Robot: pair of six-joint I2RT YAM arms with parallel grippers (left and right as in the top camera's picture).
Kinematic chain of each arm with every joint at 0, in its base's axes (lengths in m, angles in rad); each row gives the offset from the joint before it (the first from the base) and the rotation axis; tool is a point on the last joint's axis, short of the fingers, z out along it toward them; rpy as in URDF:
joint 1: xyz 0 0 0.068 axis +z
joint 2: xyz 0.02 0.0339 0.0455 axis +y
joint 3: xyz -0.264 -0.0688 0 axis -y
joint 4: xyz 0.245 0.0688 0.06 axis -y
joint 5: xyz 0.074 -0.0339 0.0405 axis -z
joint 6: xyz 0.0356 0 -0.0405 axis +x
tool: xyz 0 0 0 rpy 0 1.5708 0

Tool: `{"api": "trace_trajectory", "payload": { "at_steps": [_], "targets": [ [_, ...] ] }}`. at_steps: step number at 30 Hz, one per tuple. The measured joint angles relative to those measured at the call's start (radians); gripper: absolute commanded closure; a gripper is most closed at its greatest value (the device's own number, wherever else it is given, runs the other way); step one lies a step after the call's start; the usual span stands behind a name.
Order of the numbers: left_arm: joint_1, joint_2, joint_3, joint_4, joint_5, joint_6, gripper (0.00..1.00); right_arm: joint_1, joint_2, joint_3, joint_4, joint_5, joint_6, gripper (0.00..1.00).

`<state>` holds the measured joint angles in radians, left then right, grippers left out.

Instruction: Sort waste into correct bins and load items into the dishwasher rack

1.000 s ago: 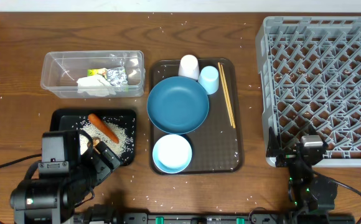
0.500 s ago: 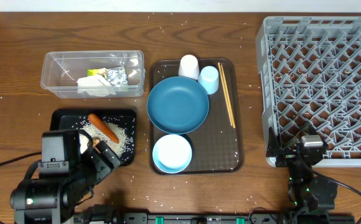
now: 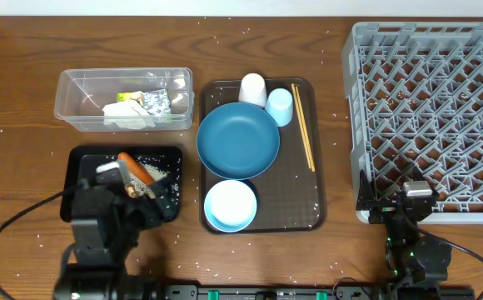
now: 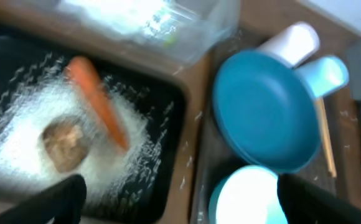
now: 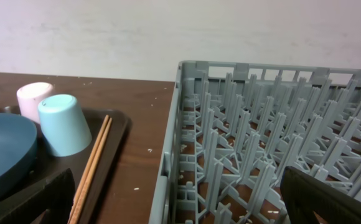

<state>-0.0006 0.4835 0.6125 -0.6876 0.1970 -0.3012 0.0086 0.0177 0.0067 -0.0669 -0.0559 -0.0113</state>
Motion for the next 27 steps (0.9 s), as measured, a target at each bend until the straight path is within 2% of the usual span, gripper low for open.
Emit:
{"api": "trace_trajectory", "payload": {
  "at_steps": [6, 11, 16, 27],
  "targets": [
    [-0.003, -0.123, -0.262, 0.408, 0.056, 0.114, 0.02, 0.000, 0.000, 0.000, 0.000, 0.000, 0.000, 0.01],
    [-0.003, -0.226, -0.460, 0.598, 0.067, 0.161, 0.02, 0.000, 0.000, 0.000, 0.000, 0.000, 0.000, 0.01],
    [-0.003, -0.319, -0.589, 0.685, 0.067, 0.177, 0.02, 0.000, 0.000, 0.000, 0.000, 0.000, 0.000, 0.01],
    [-0.003, -0.450, -0.591, 0.669, 0.002, 0.195, 0.02, 0.000, 0.000, 0.000, 0.000, 0.000, 0.000, 0.01]
  ]
}}
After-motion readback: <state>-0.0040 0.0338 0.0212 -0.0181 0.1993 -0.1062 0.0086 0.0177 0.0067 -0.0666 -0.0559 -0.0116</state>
